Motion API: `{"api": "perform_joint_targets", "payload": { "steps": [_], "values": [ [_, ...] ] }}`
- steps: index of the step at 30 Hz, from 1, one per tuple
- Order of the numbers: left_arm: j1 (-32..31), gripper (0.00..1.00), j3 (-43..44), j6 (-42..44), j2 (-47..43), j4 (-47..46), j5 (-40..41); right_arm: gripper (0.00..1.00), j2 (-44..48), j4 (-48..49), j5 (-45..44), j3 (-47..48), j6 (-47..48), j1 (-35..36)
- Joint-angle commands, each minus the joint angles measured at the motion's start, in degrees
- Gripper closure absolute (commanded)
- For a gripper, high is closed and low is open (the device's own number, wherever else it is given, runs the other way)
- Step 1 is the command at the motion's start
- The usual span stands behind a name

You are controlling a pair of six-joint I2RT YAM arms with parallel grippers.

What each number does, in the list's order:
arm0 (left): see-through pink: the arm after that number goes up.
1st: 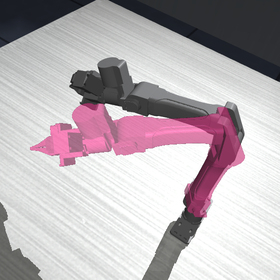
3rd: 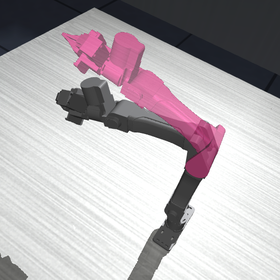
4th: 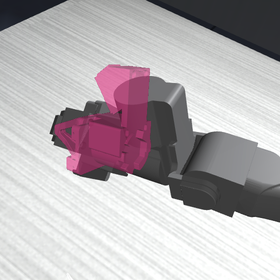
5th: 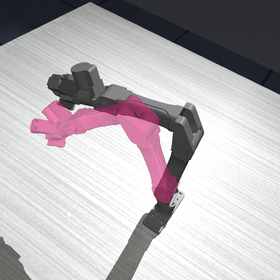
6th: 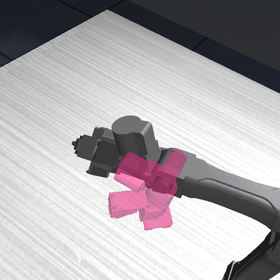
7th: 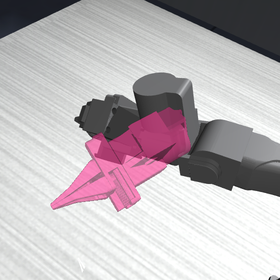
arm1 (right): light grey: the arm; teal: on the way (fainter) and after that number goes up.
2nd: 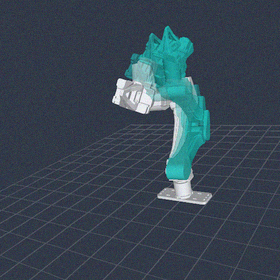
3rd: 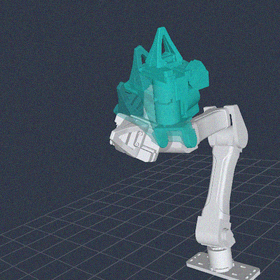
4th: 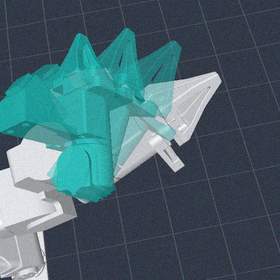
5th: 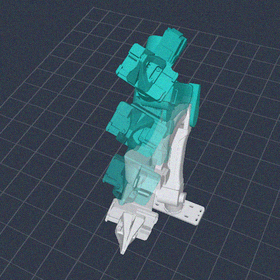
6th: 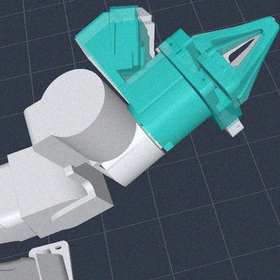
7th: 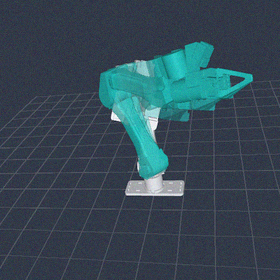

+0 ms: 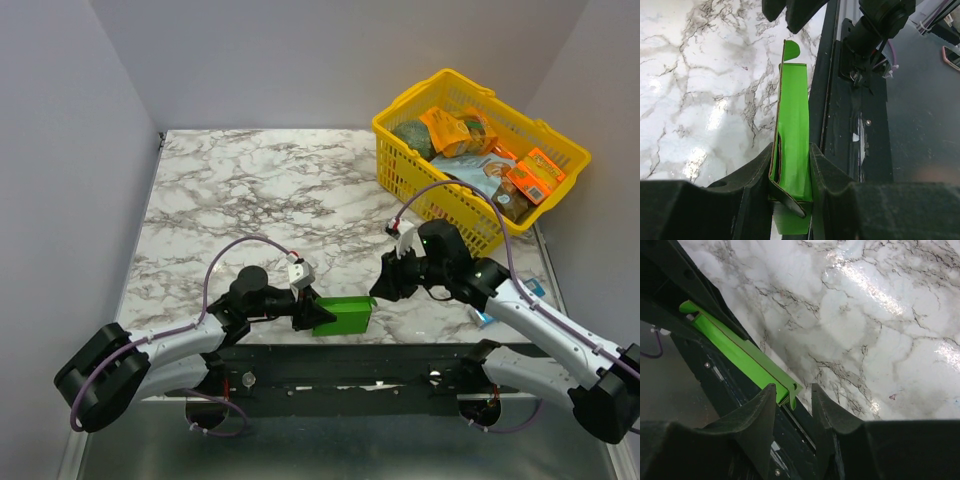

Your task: Fold the paper box

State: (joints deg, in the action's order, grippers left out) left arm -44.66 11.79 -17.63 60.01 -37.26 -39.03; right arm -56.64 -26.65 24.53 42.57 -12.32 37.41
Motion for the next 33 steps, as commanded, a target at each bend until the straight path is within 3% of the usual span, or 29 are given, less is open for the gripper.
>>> {"api": "perform_joint_targets", "payload": {
  "steps": [1,13,20,24,28,30,31,33],
  "values": [
    [0.46,0.85,1.57,-0.21,0.20,-1.50,-1.05,0.58,1.97,-0.77,3.32,-0.73,0.89,-0.14],
    [0.54,0.85,1.48,-0.48,0.02,-1.77,-1.23,0.62,-1.63,-3.05,-0.01,0.15,2.21,2.93],
    [0.46,0.85,1.48,-0.74,0.11,-2.29,-1.40,0.77,-2.15,-3.05,-1.86,0.32,2.65,4.34],
    [0.54,0.86,1.57,-0.83,0.64,-2.82,-2.02,0.79,-3.03,-2.61,-3.52,0.50,2.74,5.66],
    [0.54,0.86,1.74,-0.74,1.51,-3.44,-1.58,0.90,-2.95,-1.39,-6.25,0.50,2.39,6.80],
    [0.54,0.80,2.01,-0.65,2.48,-3.26,0.34,0.98,-2.42,0.01,-9.23,0.24,1.33,7.06],
    [0.54,0.69,2.36,-0.39,2.92,-2.74,1.22,0.99,-2.33,0.46,-10.55,-0.02,0.90,7.06],
    [0.54,0.57,2.71,0.49,4.06,-2.21,5.70,0.99,-2.25,1.95,-14.41,-0.81,0.37,7.24]
  ]
}}
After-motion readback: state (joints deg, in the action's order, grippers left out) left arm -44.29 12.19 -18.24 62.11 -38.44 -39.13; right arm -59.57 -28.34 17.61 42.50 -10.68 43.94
